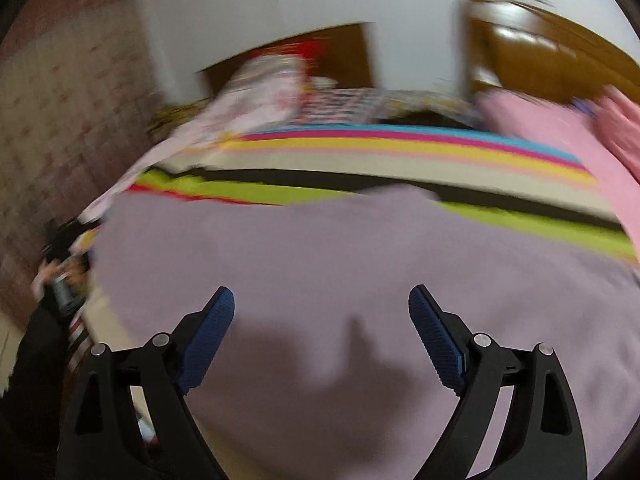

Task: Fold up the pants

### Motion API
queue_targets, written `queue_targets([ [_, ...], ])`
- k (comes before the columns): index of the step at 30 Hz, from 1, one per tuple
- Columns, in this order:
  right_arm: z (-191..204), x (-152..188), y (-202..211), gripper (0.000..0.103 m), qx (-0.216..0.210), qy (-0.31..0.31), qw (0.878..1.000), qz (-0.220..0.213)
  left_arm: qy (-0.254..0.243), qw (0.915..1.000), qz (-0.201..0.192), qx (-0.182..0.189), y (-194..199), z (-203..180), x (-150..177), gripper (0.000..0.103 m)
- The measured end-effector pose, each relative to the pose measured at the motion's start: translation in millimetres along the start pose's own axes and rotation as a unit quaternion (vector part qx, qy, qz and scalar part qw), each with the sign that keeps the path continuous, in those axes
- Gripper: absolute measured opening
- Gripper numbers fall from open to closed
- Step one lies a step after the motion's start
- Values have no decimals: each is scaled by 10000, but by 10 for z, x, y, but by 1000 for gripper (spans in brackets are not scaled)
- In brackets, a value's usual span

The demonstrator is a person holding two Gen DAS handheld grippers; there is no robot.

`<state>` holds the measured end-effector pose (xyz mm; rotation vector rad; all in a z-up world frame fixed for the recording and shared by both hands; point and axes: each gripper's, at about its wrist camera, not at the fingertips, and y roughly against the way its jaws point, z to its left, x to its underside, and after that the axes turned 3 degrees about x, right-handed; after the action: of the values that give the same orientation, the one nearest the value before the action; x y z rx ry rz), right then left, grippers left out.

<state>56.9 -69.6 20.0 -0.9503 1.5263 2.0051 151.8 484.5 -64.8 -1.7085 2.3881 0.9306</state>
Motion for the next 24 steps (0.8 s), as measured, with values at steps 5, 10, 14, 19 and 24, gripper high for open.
queue_targets([
  [5, 965, -254, -709, 87, -784, 1132, 9891, 528, -149, 9996, -68, -222, 47, 25, 8, 15],
  [10, 1570, -349, -1176, 87, -855, 1644, 9798, 750, -458, 9976, -134, -496, 72, -153, -87, 11],
  [14, 1859, -194, -1496, 87, -489, 2366, 9626, 1227, -443, 9973, -305, -493, 142, -246, -74, 10],
  [19, 1707, -177, -1550, 90, -731, 2089, 9679, 1191, -350, 9975, -506, -359, 254, -344, -70, 10],
  [24, 1645, -202, -1529, 89, -890, 1909, 9713, 1108, -921, 9919, -826, -284, 501, -850, 36, 10],
])
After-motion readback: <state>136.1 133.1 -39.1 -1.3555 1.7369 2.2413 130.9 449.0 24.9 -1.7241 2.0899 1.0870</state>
